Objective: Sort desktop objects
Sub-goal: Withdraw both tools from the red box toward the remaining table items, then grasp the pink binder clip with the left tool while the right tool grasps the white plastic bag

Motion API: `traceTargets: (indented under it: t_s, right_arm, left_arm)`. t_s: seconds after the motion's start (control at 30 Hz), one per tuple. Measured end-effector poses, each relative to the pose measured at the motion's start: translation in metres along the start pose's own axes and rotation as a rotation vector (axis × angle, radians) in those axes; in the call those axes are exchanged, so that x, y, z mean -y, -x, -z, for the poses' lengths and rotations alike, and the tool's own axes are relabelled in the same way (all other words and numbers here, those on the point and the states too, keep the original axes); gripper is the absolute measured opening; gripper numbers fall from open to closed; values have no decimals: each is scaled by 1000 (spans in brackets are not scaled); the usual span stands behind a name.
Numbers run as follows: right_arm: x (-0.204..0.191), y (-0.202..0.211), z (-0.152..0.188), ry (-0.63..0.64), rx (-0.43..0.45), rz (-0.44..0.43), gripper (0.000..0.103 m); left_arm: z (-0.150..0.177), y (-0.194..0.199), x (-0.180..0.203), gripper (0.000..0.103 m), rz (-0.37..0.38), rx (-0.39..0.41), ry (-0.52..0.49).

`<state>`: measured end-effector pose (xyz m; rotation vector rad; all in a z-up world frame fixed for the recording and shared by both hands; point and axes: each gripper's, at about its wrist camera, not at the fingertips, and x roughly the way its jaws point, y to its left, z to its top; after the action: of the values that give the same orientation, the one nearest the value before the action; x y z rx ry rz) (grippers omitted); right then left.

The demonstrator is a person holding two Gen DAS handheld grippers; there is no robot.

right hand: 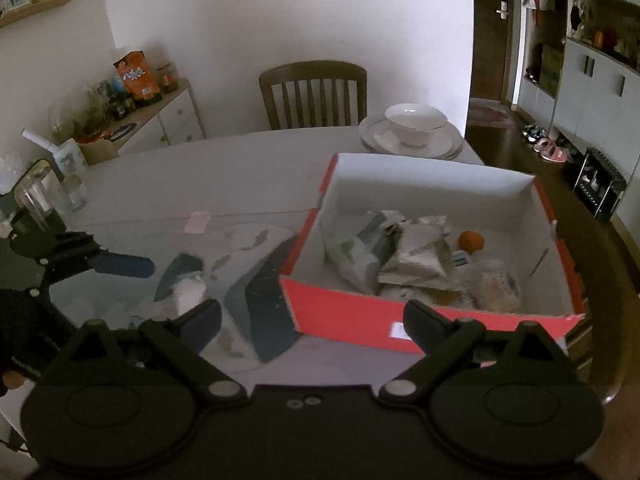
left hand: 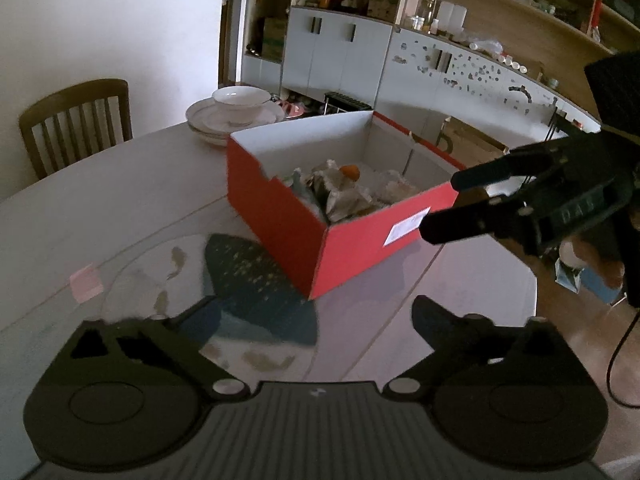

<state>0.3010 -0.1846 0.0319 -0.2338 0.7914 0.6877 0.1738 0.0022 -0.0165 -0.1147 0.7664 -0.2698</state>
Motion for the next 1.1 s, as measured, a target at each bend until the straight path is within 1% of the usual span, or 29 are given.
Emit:
traceTargets:
  t_s: [0.3, 0.5, 0.7, 0.9, 1.1]
  right_arm:
    - [-39, -21, 3, -7, -20, -6, 97]
    - [-62, -36, 2, -8, -32, -20, 97]
    - [-83, -53, 0, 11, -52, -23, 97]
    - [-99, -76, 1, 33, -81, -21, 97]
    - [-109, -100, 1, 40, -109, -9, 97]
  left_arm:
    - [42, 27, -38, 102, -16, -13, 24]
    - [67, 39, -60, 102, -22, -38, 55]
    - [88, 46, -71, 102, -44, -50, 22]
    - [110, 43, -80, 102, -69, -76, -25]
    - [127, 35, -89, 102, -55, -101, -26]
